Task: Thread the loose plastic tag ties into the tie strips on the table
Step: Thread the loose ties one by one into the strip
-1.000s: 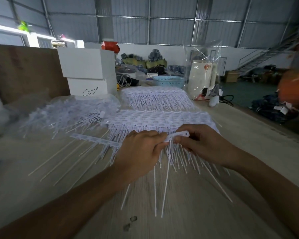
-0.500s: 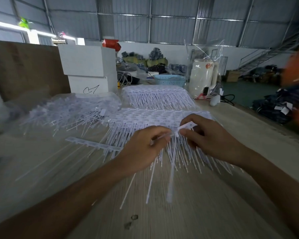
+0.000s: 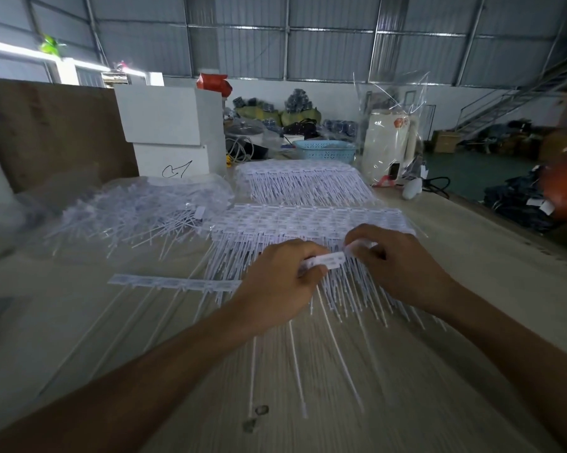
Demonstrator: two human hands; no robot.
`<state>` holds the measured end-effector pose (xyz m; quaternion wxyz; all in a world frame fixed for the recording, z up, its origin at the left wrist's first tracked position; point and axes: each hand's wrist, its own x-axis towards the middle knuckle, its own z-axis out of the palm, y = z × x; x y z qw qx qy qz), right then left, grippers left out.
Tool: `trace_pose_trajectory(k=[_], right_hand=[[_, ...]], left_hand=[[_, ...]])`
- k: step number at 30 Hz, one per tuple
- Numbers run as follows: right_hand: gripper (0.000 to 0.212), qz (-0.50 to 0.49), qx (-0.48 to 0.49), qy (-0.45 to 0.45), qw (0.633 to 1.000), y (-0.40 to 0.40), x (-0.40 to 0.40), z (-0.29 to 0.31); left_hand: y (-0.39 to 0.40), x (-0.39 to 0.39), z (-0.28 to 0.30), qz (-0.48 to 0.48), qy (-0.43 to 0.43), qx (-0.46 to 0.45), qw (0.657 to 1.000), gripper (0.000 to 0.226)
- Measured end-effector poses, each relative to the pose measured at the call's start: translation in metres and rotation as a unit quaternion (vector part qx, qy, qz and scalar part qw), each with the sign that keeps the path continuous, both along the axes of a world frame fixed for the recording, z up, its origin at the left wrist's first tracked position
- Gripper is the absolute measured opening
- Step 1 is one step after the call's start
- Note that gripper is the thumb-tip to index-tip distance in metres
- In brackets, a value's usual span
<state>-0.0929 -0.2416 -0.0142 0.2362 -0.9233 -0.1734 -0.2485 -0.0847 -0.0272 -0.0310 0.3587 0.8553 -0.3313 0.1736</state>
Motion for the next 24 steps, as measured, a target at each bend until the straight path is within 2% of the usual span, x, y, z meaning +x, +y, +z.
trace_pose_trajectory(k=[2,3,6,10,13,16,19,24], right_hand=[[0.012,-0.087,0.011,-0.03,0.996,-0.014,0.003,0.007],[0.013,-0.104,0.05,-0.028,0.993,-0.023,0.003,0.012],[0.023,0.014,0.205,0.055,0.977,-0.028,-0.003,0.019],[0.024,0.122,0.197,0.191,0.954,0.004,-0.012,0.013],[0.046,0.16,0.233,0.269,0.921,0.015,-0.018,0.011],[0.034,0.179,0.243,0.263,0.916,0.016,-0.019,0.011],[0.019,0.167,0.253,0.244,0.921,0.014,-0.017,0.01],[0.013,0.137,0.267,0.248,0.921,0.01,-0.014,0.008]], left_hand=[[0.0,-0.002,-0.004,-0.014,-0.007,0.012,1.0,0.017],[0.0,-0.003,-0.005,-0.018,-0.017,0.014,1.0,0.017],[-0.001,-0.002,-0.004,-0.018,-0.014,-0.02,1.0,0.02],[0.0,-0.005,-0.003,0.0,-0.018,-0.074,0.997,0.015],[-0.001,-0.009,0.0,0.023,-0.037,-0.087,0.995,0.013],[-0.002,-0.012,0.004,0.032,-0.036,-0.084,0.995,0.013],[-0.001,-0.015,0.011,0.03,-0.028,-0.033,0.999,0.018],[0.014,-0.004,0.021,0.009,0.113,0.092,0.989,0.047]])
